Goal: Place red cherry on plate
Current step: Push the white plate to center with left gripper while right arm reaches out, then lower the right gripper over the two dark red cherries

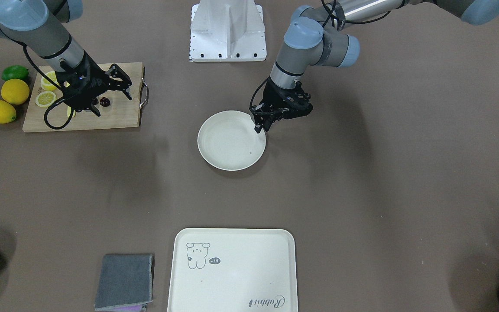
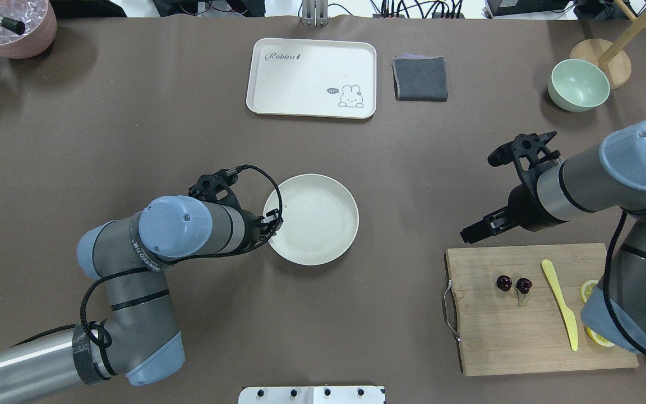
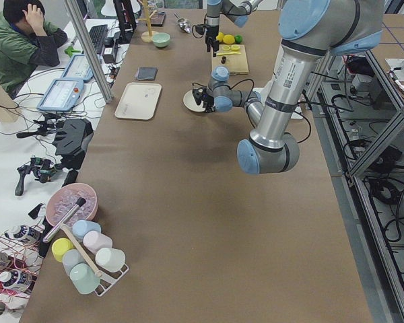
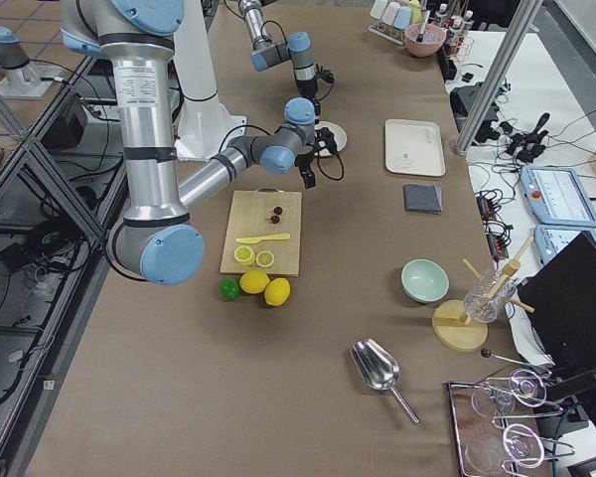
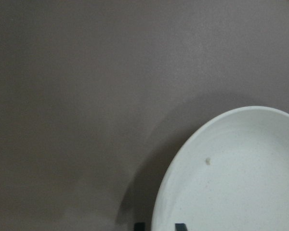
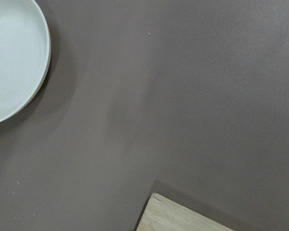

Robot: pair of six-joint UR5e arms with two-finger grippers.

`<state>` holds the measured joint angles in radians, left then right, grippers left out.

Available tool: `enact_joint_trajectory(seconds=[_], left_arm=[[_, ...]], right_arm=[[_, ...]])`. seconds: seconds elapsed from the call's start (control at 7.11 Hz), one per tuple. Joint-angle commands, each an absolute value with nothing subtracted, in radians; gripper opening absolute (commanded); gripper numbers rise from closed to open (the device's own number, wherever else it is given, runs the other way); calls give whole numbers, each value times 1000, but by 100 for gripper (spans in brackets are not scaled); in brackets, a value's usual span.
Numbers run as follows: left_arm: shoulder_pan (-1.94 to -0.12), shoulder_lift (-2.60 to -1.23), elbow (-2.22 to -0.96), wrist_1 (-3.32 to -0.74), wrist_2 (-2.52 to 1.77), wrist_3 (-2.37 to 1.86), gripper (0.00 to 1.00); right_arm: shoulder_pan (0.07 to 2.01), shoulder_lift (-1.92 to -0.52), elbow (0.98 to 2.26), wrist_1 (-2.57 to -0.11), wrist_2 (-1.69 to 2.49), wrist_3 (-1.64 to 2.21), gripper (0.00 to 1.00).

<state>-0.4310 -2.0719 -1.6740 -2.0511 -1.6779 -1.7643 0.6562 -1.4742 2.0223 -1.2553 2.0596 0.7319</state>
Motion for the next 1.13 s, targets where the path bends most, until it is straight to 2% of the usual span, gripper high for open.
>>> enact_joint_trajectory(seconds=[0.0, 0.42, 0.7, 0.99], left_arm=[[-481, -2082, -1678, -2049, -1689, -1752, 98], [-508, -2076, -1683, -2049, -1690, -1660, 98], [-517, -2072, -1677, -2049, -1692, -1631, 98], [-517, -2072, -1671, -2049, -1692, -1631, 98]], right_arm=[[626, -1483, 2023, -1284, 2028, 715, 100], [627, -1558, 2045, -1267, 2028, 567, 100], [621, -1659, 2049, -1134, 2023, 540, 100], [560, -1671, 2036, -1126, 1959, 548, 100]])
